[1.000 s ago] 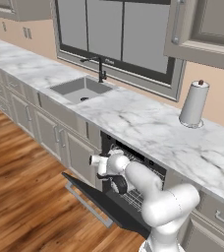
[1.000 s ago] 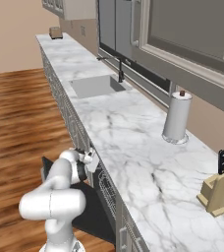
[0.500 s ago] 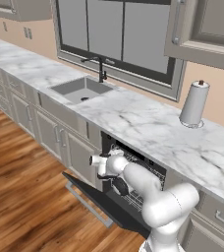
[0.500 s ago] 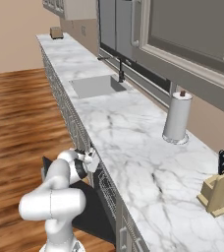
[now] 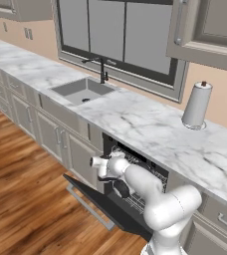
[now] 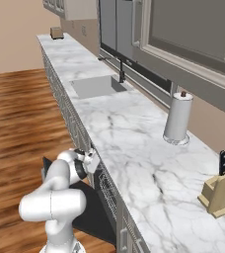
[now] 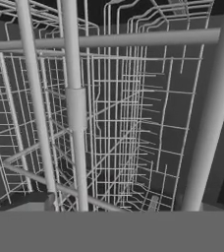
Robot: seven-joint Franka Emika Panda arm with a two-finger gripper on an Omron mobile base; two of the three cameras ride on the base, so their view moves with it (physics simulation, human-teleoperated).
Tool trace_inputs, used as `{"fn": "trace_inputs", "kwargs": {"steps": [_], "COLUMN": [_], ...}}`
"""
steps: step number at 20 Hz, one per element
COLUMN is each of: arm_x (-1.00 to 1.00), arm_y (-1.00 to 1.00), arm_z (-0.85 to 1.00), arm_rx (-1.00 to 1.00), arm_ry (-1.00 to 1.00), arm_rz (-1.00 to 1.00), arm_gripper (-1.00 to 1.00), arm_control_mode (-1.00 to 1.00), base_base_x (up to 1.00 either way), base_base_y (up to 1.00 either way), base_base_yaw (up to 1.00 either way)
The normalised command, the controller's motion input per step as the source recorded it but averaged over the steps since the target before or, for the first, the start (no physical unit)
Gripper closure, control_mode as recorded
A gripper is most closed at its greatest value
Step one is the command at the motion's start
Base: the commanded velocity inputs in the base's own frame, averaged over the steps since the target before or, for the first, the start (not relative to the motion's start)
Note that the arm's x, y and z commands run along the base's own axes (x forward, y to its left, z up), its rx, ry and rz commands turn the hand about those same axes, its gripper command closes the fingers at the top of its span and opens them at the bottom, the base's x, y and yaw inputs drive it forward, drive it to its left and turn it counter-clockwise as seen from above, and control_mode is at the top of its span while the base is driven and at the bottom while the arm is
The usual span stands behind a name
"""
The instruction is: Open the dishwasher door and pull out the top rack.
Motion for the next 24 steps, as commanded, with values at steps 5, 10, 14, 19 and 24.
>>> {"fn": "trace_inputs", "kwargs": {"steps": [5, 10, 14, 19, 24], "arm_x": [-0.52, -0.58, -0.52, -0.44, -0.55], "arm_y": [0.37, 0.45, 0.39, 0.36, 0.46], "arm_z": [-0.44, -0.38, -0.23, -0.13, -0.17], "arm_rx": [0.05, 0.08, 0.17, 0.28, 0.26], "arm_ry": [0.0, 0.01, 0.07, 0.15, 0.11], "arm_rz": [0.0, 0.0, 0.0, 0.0, 0.0], "arm_gripper": [1.0, 1.0, 1.0, 1.0, 1.0], "arm_control_mode": [-1.0, -1.0, -1.0, -1.0, -1.0], "base_base_x": [0.0, 0.0, 0.0, 0.0, 0.0], "base_base_y": [0.0, 0.0, 0.0, 0.0, 0.0], "base_base_yaw": [0.0, 0.0, 0.0, 0.0, 0.0]}}
